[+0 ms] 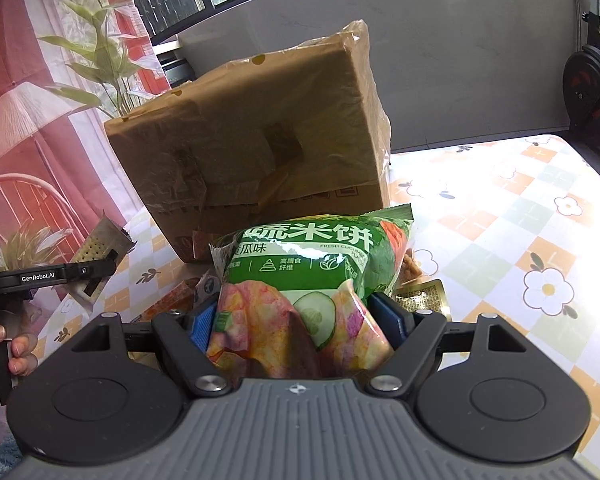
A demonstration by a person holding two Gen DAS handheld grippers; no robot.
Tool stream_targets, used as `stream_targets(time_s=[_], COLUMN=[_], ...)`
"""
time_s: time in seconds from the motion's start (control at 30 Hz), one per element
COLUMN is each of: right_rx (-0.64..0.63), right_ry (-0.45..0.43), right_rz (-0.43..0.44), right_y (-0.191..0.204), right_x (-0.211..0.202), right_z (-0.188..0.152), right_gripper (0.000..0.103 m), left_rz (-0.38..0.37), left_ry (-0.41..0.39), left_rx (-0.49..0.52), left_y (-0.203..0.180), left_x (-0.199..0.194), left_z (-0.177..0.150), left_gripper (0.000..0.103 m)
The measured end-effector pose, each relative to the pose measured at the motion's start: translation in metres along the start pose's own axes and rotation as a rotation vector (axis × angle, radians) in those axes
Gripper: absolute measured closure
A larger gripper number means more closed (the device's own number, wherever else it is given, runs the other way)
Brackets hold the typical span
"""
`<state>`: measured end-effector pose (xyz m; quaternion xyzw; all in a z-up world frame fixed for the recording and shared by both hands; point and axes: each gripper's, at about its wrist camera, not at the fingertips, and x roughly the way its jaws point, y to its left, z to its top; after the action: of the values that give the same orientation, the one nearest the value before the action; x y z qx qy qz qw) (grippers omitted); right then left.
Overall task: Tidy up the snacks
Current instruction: 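Lift the cracker-stick pack with the left tool toward the box while the right tool carries the green bag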
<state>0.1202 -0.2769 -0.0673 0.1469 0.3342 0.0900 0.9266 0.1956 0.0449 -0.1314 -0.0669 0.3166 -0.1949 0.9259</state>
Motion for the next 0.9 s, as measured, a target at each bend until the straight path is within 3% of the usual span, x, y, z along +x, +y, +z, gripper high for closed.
stream_targets(time_s=[0.57, 0.9], right_rx=[-0.09, -0.153], right_ry=[-0.199, -0.3], right_rz=[0.07, 0.097], right_y=[0.026, 0.037], right_x=[-0.053, -0.061], right_z=[0.032, 0.074], right_gripper=[0.024, 0.024], left_rz=[-0.069, -0.101], left_ry=[-0.142, -0.241], left_rx=[0.059, 0.097], left_y=[-0.028, -0.045], left_x=[-0.029, -0.037], left_z=[0.033, 0.071], left_gripper=[0.082, 0.082])
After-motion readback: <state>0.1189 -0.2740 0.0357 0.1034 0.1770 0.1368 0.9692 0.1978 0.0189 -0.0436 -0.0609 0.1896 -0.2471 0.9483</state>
